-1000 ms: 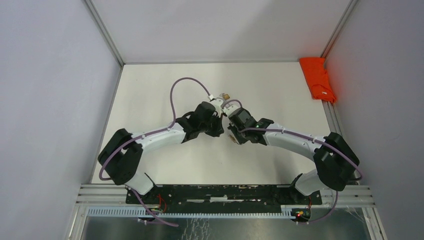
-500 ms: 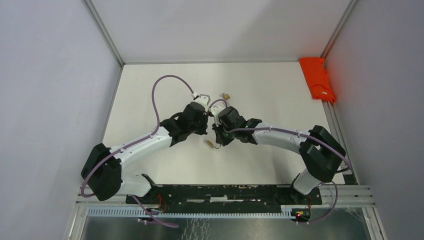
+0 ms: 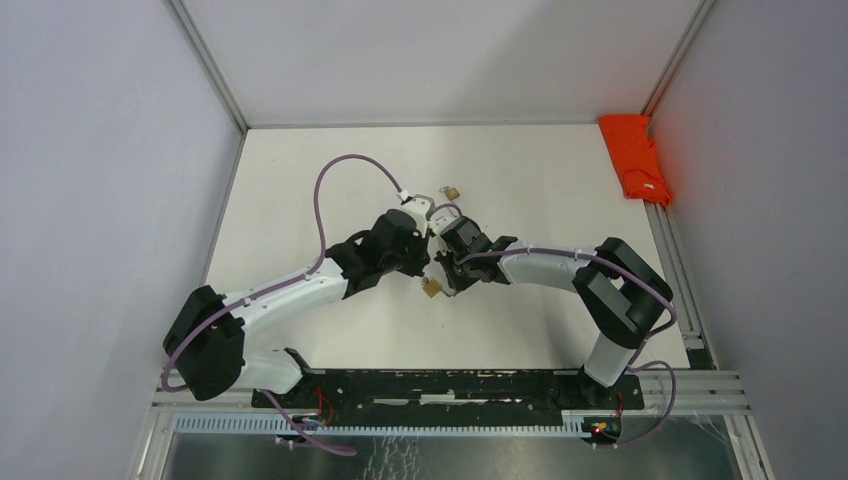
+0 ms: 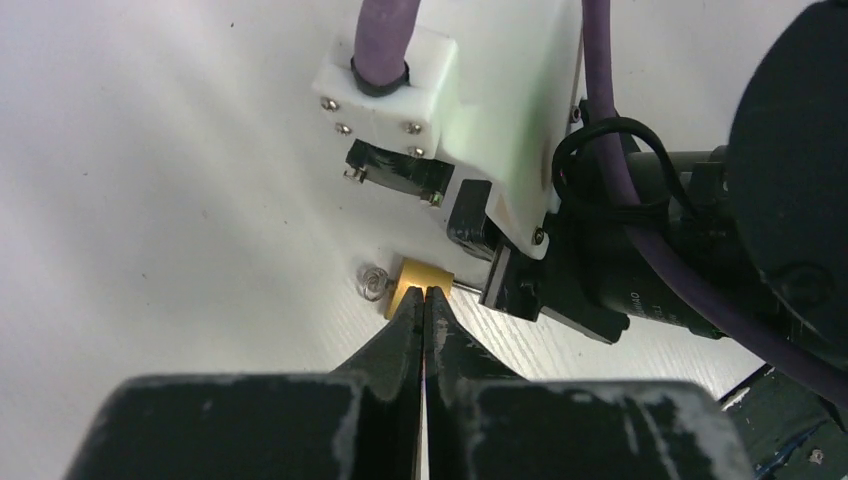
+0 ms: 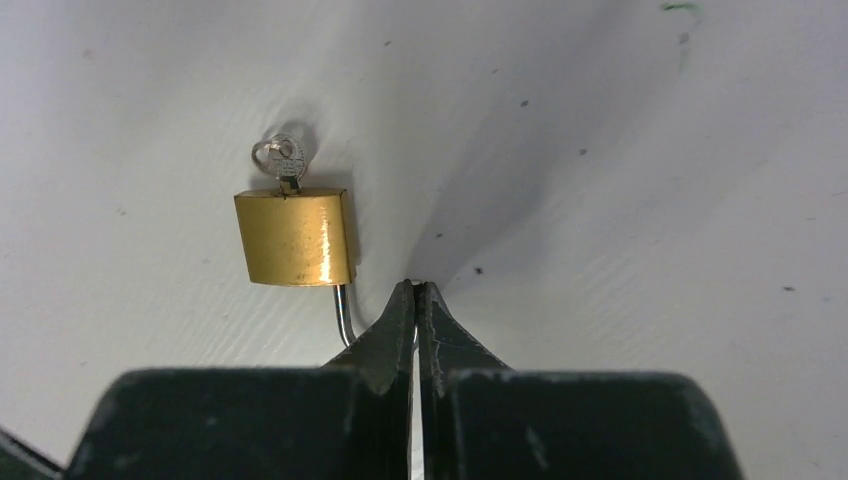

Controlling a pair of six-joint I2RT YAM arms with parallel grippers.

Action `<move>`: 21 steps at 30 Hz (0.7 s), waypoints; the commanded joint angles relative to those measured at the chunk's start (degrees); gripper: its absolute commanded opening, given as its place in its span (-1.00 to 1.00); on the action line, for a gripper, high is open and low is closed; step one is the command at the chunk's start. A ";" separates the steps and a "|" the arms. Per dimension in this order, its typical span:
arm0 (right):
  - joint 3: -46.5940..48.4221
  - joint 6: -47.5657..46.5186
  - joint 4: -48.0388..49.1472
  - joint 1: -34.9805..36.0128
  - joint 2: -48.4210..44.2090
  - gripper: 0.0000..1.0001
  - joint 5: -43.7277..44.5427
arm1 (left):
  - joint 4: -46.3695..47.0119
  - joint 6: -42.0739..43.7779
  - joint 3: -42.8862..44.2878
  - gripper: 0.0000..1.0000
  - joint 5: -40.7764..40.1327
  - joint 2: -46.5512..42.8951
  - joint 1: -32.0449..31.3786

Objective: Unlock with the key

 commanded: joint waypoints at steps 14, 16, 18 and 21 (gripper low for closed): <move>6.02 -4.49 -1.02 -6.83 6.24 -1.00 8.57 | 2.45 0.23 1.29 -0.96 -4.86 -0.44 0.52; 8.03 -4.92 -1.28 -7.51 7.82 -1.00 8.50 | 2.29 0.08 1.17 -0.96 -5.25 -0.79 0.55; 9.81 -5.30 -1.95 -7.91 9.04 -1.00 8.63 | 1.99 0.19 1.14 -0.96 -5.64 -1.15 0.49; 10.89 -5.67 -2.54 -8.21 10.03 -1.00 8.83 | 1.35 0.40 1.15 -0.96 -6.46 -1.61 0.49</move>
